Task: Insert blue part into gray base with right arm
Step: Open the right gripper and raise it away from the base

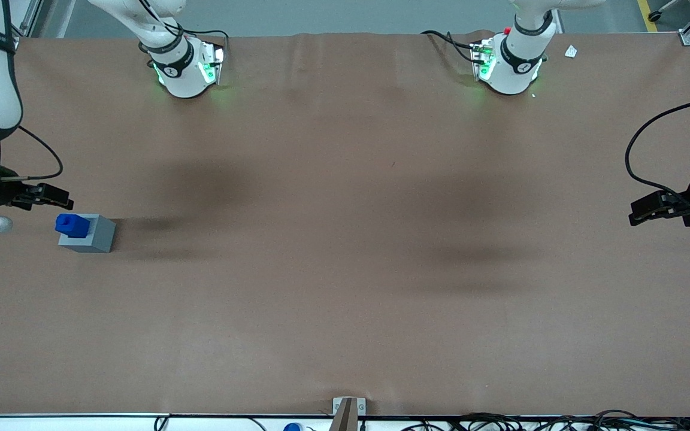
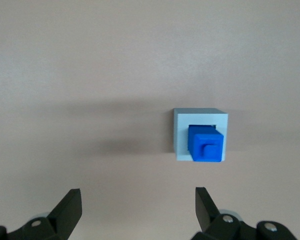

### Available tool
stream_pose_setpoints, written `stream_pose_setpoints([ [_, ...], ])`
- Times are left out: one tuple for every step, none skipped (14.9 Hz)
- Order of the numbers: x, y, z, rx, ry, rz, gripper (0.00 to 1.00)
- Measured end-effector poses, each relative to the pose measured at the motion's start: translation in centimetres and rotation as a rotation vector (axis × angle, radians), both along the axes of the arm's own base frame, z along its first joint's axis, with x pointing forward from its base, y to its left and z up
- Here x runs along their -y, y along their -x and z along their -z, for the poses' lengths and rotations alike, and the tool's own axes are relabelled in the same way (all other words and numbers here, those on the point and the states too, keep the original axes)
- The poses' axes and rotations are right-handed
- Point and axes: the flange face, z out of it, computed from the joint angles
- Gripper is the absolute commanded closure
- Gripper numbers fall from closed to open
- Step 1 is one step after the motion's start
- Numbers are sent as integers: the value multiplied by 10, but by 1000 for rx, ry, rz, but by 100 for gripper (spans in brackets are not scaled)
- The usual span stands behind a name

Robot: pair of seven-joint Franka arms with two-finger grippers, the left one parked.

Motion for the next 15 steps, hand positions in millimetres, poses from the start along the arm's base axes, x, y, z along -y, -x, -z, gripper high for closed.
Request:
stream_pose_setpoints([
  [-8,1,-5,-1,1,10,0],
  [-16,2,-10,-1,3,21,0],
  [-24,3,-15,1,4,31,0],
  [-32,5,-21,4,6,37,0],
  [-39,7,-27,8,7,40,0],
  [-45,9,-33,13,8,42,0],
  [-50,12,-41,21,9,41,0],
  [-53,15,-49,29,9,39,0],
  [-55,18,-58,40,10,38,0],
  [-56,22,-66,52,10,38,0],
  [-56,25,-74,66,11,39,0],
  [-56,27,-82,79,12,38,0],
  [-57,30,-88,90,12,38,0],
  [-57,33,-95,98,13,37,0],
  [-58,36,-102,96,12,37,0],
])
